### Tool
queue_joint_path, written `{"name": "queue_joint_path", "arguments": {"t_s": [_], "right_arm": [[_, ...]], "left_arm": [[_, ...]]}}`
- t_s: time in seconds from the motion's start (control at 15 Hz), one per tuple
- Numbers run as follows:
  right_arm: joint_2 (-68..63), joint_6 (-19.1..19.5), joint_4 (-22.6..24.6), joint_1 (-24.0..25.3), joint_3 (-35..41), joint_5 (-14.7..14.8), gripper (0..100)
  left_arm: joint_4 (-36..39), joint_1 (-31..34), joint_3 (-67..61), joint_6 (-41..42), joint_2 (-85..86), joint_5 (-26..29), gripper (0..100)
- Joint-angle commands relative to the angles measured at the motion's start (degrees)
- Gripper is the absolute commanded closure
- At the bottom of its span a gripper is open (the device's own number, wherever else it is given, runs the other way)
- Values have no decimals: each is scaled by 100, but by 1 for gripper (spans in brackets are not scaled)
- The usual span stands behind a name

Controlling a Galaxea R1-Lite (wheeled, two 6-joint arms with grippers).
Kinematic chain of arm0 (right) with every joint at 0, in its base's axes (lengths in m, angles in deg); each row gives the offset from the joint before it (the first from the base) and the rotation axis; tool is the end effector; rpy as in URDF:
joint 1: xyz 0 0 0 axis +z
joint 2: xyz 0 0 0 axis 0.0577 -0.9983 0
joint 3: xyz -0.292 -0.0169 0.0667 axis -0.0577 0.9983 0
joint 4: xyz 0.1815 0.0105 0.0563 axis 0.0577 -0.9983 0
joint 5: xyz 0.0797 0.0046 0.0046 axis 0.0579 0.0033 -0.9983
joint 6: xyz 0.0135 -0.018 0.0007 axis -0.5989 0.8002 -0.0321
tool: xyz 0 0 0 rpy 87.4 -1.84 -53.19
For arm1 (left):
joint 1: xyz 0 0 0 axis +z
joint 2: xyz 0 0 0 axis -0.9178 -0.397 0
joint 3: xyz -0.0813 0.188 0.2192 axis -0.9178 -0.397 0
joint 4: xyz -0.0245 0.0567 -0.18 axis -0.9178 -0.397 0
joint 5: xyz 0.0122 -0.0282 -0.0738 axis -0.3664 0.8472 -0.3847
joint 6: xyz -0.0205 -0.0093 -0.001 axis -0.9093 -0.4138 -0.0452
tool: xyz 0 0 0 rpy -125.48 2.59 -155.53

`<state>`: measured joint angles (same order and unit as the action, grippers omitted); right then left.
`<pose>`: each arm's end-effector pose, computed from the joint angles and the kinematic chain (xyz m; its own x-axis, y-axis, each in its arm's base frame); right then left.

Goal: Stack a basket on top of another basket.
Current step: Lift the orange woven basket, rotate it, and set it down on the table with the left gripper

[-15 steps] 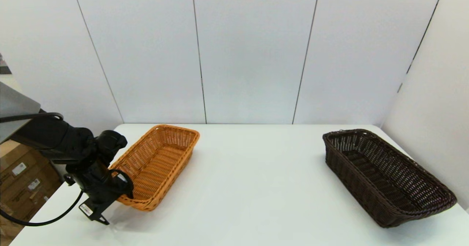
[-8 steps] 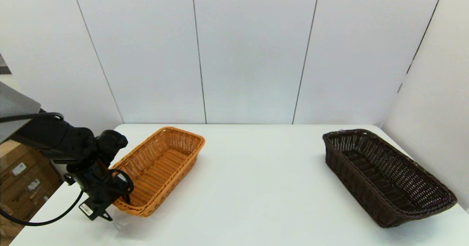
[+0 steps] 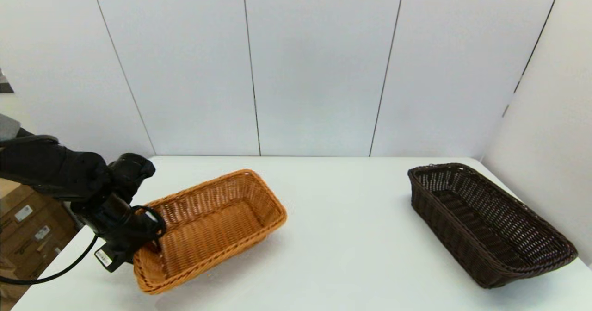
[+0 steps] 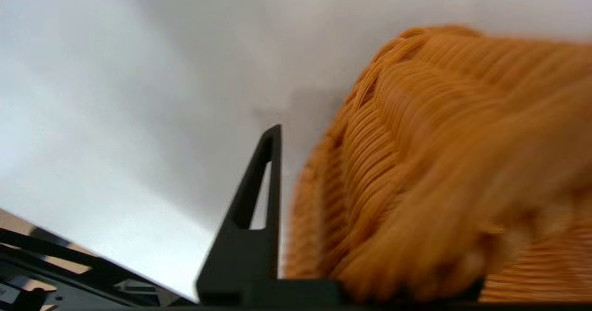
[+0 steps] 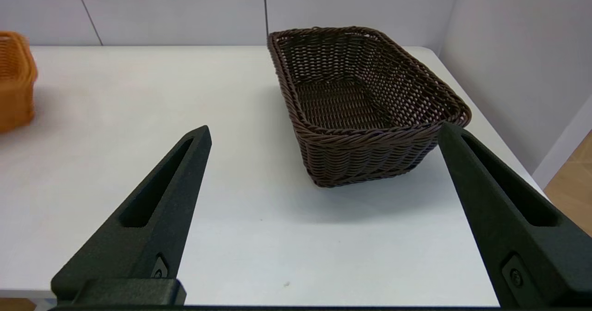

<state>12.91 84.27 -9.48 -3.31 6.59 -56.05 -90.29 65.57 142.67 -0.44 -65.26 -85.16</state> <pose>-0.0230 -0.0002 0.0759 1.0000 -0.0070 0.0029 0.0070 1.0000 0.0062 0.2928 -0.0061 0.0773 0.1685 -0.0386 -0.9849 -0.8282 0.5363 -0.1627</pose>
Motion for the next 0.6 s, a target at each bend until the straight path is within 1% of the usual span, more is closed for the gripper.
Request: {"name": "queue_joint_path", "arguments": {"t_s": [0.07, 0.2, 0.4, 0.6], "right_arm": [[1, 0, 0, 0, 1, 4, 0], [1, 0, 0, 0, 1, 4, 0], [-7, 0, 0, 0, 1, 4, 0], [1, 0, 0, 0, 1, 4, 0]], "left_arm": [[-4, -46, -69, 189, 682, 324, 100], [-13, -46, -175, 417, 902, 429, 100], [-22, -46, -210, 435, 972, 473, 100], [-22, -46, -263, 505, 1078, 675, 100]]}}
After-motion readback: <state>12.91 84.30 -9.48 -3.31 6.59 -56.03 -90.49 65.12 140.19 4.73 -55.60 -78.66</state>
